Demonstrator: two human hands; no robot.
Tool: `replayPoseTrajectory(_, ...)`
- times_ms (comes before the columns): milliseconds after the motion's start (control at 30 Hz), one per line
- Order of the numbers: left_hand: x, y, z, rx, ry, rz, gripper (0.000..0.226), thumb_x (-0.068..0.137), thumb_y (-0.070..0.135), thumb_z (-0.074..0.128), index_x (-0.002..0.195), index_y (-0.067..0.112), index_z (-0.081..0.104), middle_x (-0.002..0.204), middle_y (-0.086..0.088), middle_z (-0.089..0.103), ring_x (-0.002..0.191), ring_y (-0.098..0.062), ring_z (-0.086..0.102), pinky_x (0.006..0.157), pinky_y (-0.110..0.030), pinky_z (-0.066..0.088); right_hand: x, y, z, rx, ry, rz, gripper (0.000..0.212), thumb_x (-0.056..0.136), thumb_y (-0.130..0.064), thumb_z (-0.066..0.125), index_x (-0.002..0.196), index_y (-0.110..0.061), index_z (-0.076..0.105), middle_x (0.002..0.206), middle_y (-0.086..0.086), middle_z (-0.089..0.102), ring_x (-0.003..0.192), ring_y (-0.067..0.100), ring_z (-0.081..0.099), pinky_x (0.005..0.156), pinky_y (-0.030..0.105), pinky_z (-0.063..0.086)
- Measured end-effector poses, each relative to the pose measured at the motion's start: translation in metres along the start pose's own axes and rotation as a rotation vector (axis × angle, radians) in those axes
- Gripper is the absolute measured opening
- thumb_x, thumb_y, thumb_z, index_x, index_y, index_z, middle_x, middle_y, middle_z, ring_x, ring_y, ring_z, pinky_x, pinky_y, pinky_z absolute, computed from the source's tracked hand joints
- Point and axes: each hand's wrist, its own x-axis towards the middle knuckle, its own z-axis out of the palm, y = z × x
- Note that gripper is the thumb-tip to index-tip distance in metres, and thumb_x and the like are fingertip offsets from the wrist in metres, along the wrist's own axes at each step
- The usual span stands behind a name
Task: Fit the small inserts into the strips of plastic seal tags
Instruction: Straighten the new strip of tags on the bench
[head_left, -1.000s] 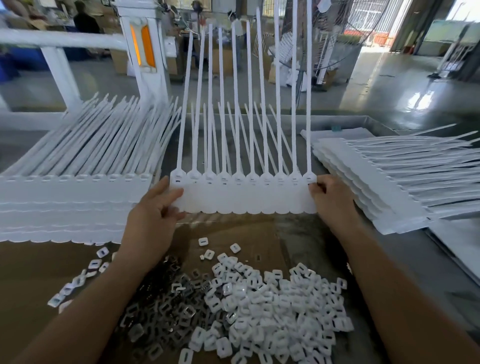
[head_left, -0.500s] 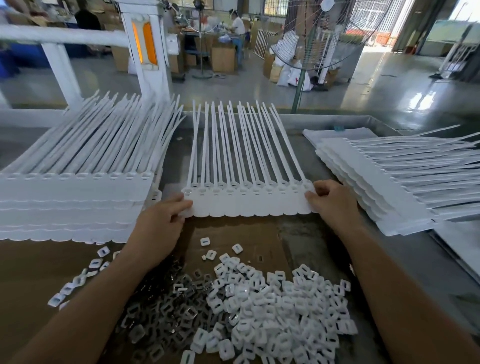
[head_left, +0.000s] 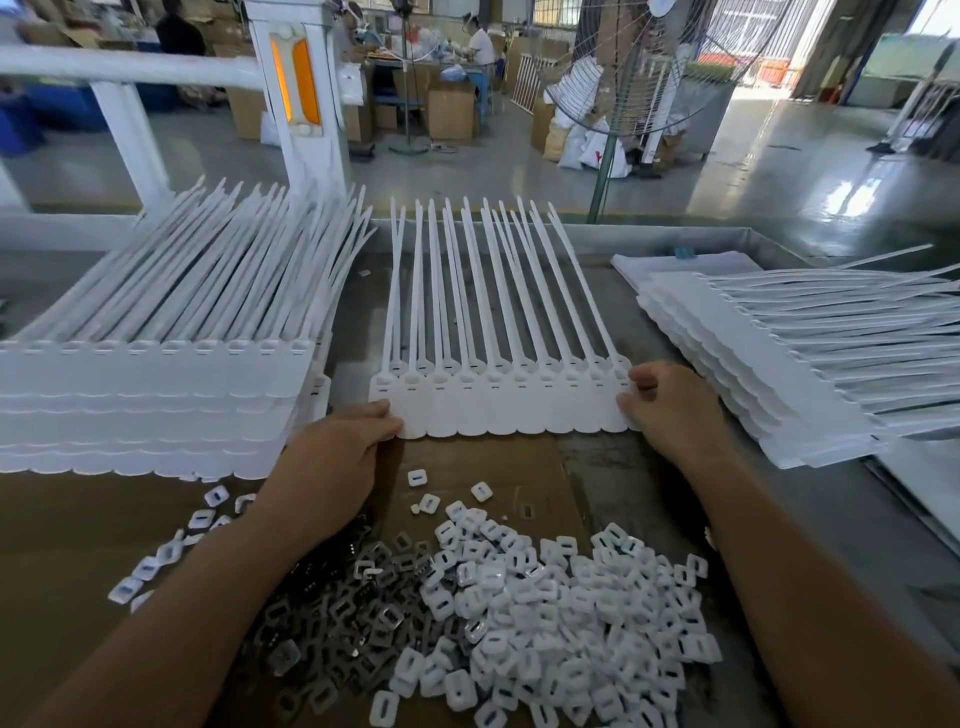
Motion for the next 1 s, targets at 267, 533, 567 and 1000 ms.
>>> replayPoseTrajectory(267, -0.004, -0.004, 0.006, 0.048, -0.051, 0.08, 0.052, 0.091, -0.002, 0.034, 0.133, 0.027, 0.044, 0.146, 0.009, 0.03, 0.135, -0.01, 0.023, 0.109, -0.022, 0.013, -0.006, -0.019, -0.008, 0.092, -0.021, -0.174, 0.024, 0.088, -0.025, 0.06, 0.111, -0.019, 0.063, 0.099, -0.013, 0.063, 0.078, -0.001, 0.054, 0.073, 0.015, 0.041)
replayPoseTrajectory(533, -0.003, -0.007, 0.01, 0.054, -0.07, 0.097, 0.056, 0.089, -0.004, 0.035, 0.135, 0.027, 0.04, 0.148, 0.007, 0.028, 0.135, -0.01, 0.019, 0.11, -0.024, 0.009, -0.047, -0.072, 0.007, 0.168, -0.481, -0.412, 0.008, 0.088, -0.026, 0.059, 0.091, -0.025, 0.066, 0.075, -0.022, 0.059, 0.07, -0.007, 0.057, 0.06, 0.003, 0.042)
replayPoseTrajectory(567, -0.003, -0.007, 0.01, 0.054, -0.066, 0.098, 0.056, 0.089, -0.004, 0.035, 0.135, 0.026, 0.04, 0.148, 0.007, 0.028, 0.135, -0.011, 0.019, 0.111, -0.024, 0.009, -0.05, -0.074, 0.012, 0.165, -0.472, -0.415, 0.009, 0.088, -0.026, 0.059, 0.093, -0.023, 0.066, 0.074, -0.022, 0.058, 0.071, -0.006, 0.056, 0.06, 0.005, 0.042)
replayPoseTrajectory(1000, -0.003, -0.006, 0.006, 0.05, -0.058, 0.111, 0.057, 0.086, -0.005, 0.036, 0.135, 0.023, 0.042, 0.147, 0.005, 0.029, 0.135, -0.011, 0.022, 0.109, -0.02, 0.009, -0.065, -0.087, 0.025, 0.084, -0.459, -0.667, 0.011, 0.083, -0.023, 0.066, 0.092, -0.019, 0.071, 0.082, -0.015, 0.061, 0.075, 0.0, 0.055, 0.073, 0.018, 0.044)
